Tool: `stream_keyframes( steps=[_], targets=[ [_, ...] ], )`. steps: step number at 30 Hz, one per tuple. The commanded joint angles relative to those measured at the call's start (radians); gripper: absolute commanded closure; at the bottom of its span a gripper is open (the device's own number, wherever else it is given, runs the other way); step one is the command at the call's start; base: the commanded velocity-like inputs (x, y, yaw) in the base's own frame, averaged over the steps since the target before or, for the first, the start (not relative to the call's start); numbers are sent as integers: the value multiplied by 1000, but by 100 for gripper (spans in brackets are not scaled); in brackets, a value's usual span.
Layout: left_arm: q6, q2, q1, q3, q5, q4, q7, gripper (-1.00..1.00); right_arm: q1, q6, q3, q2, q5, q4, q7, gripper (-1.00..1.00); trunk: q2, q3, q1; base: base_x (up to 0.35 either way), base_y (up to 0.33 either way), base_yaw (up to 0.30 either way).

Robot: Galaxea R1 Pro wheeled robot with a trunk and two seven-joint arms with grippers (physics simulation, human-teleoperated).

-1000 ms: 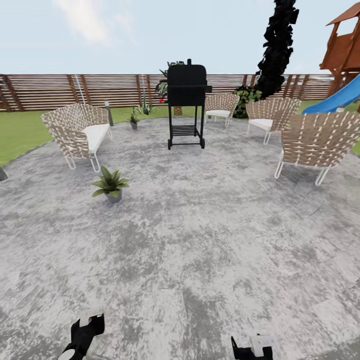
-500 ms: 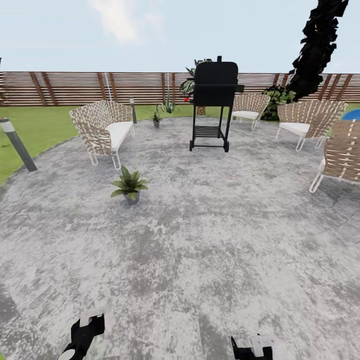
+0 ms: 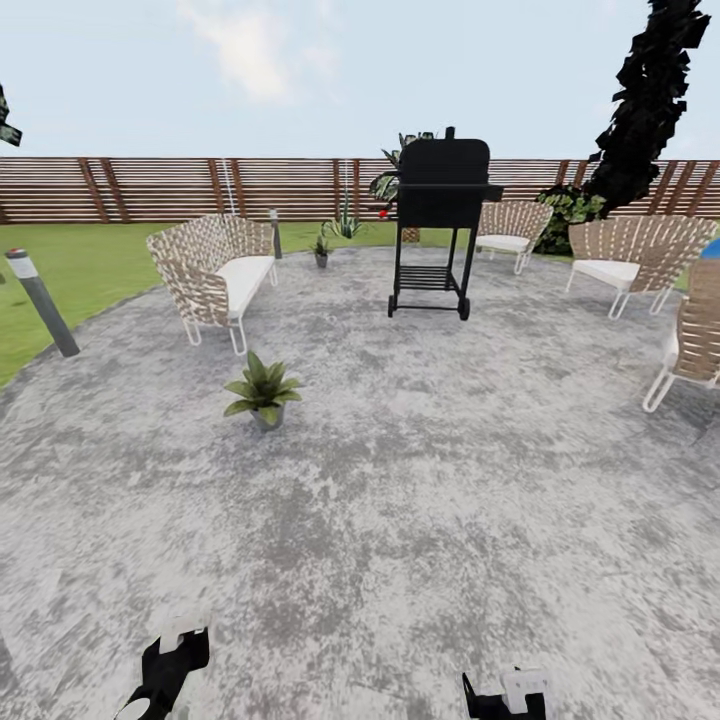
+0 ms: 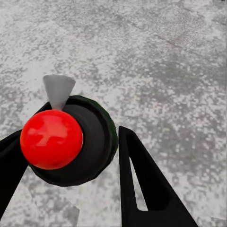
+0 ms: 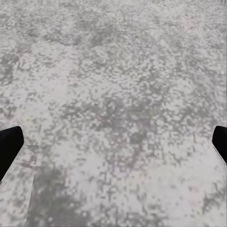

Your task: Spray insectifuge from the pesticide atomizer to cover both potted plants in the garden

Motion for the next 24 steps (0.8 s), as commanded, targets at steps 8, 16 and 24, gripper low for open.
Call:
stream_keyframes(
  steps=[8, 16, 24],
  targets=[
    [-4, 0, -1, 0, 1, 1, 1, 100, 0, -3, 0, 0, 7, 1, 0, -100, 0, -1, 0, 339, 0, 0],
    [-3, 0, -1, 0, 1, 1, 1, 100, 0, -3, 1, 0, 8, -1, 0, -100, 0, -1, 0, 339, 0, 0],
    [-3, 0, -1, 0, 1, 1, 1, 100, 0, -1, 1, 0, 11, -1, 0, -100, 0, -1, 0, 339, 0, 0]
  ],
)
